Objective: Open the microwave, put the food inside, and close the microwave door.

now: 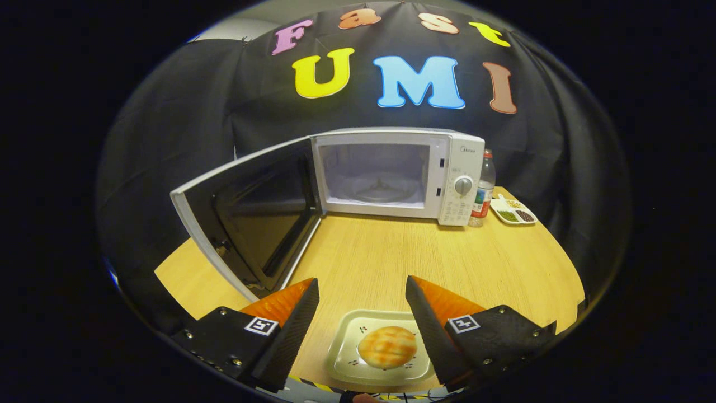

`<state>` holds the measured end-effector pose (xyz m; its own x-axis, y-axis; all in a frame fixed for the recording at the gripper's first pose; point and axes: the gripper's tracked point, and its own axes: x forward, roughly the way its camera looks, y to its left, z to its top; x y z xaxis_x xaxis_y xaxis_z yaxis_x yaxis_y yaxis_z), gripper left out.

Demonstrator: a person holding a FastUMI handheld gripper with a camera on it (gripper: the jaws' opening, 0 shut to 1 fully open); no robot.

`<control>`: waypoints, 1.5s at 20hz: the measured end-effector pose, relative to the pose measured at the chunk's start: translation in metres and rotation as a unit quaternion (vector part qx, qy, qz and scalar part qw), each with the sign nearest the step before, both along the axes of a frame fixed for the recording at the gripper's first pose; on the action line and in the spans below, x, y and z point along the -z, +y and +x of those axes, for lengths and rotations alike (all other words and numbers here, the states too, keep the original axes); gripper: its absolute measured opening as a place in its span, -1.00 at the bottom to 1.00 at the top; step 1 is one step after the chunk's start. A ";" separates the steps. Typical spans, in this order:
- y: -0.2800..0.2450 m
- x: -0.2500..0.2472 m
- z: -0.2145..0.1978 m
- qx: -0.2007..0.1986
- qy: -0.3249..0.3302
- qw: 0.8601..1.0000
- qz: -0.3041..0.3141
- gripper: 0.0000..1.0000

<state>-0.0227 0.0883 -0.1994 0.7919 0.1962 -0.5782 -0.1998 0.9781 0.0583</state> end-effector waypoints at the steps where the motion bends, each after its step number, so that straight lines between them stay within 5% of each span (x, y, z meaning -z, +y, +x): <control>1: -0.002 0.012 -0.001 0.004 0.016 1.000 -0.002 0.89; 17: -0.027 0.105 -0.030 0.030 0.158 0.985 -0.058 0.90; 20: -0.027 0.102 -0.026 0.038 0.157 0.986 -0.046 0.62; 21: -0.023 0.099 -0.026 0.034 0.156 0.987 -0.034 0.39; 30: 0.005 0.028 0.053 0.056 0.081 0.992 0.081 0.37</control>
<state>0.0305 0.0936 -0.2277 0.7131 0.2127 -0.6681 -0.0652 0.9688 0.2389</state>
